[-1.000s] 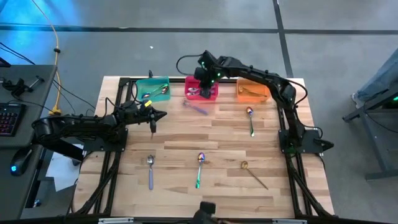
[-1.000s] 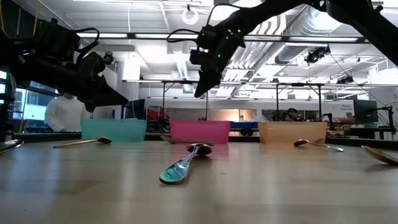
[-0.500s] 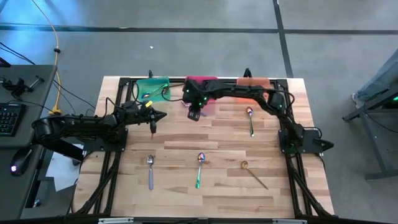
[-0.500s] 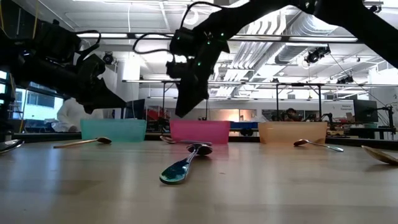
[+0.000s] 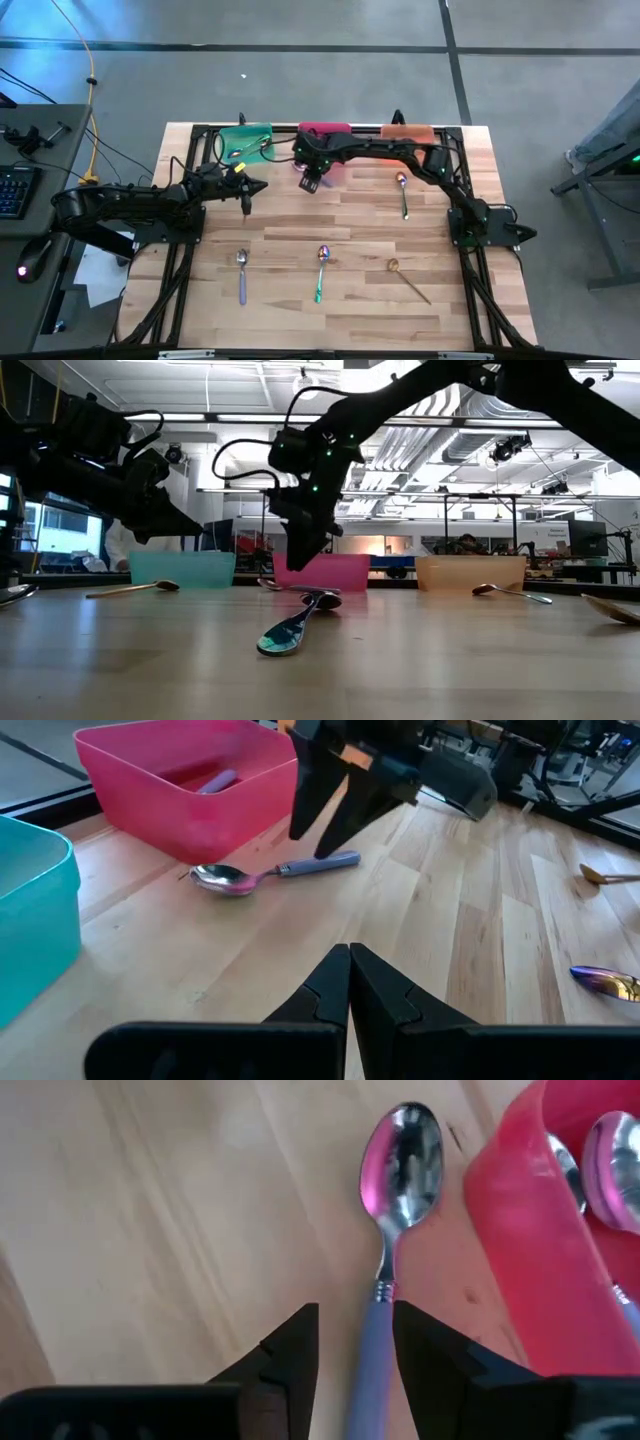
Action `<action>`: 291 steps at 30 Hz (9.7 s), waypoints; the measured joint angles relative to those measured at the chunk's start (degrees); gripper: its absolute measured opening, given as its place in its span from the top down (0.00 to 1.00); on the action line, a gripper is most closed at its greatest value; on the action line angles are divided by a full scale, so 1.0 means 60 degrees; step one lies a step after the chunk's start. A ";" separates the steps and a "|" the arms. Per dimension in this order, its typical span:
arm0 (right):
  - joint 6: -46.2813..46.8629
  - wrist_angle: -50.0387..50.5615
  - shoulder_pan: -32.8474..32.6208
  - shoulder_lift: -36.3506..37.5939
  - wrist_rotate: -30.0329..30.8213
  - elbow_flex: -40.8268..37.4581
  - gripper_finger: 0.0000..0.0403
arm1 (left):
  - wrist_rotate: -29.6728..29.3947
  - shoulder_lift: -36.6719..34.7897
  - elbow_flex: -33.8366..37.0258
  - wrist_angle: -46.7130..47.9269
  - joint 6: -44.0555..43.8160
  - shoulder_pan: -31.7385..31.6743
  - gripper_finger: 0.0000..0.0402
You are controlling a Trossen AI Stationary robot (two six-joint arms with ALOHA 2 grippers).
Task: Sort silverware by color (type)
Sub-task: Put the purple spoon into the red bin, then put the gold spoon into the orange bin
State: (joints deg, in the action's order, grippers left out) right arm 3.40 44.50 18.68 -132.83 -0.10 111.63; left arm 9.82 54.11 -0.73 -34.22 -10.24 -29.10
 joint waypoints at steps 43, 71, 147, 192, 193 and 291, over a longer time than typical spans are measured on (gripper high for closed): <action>0.0677 0.2146 -0.0913 -0.0587 -0.0278 0.0047 0.94 | 0.0004 0.0000 0.0007 0.0321 -0.0015 0.0000 1.00; -0.0119 0.0710 -0.1177 -0.0748 -0.0153 0.0051 0.78 | 0.0015 0.0000 0.0007 0.0506 -0.0008 -0.0004 1.00; -0.3399 0.0337 0.1610 0.0439 -0.2249 0.1685 0.98 | -0.0066 -0.0001 0.0007 0.0521 -0.0265 -0.0003 1.00; 0.0682 -1.4828 -0.1363 0.4743 0.0444 -1.1468 1.00 | -0.4538 0.0358 -0.2623 0.8843 -0.5496 0.1818 0.74; 0.0667 -1.4841 -0.1363 0.4744 0.0444 -1.1468 1.00 | -0.4557 0.0469 -0.2623 0.8729 -0.5505 0.1837 0.74; 0.1846 -1.4929 -0.1554 0.3620 -0.1202 -0.7038 0.74 | 0.0207 0.2750 -0.2320 -0.7002 -0.1749 0.1752 1.00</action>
State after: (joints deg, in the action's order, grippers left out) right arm 14.48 -45.07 9.36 -111.11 -7.31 69.41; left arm 11.06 70.61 -14.66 -76.23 -20.73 -18.59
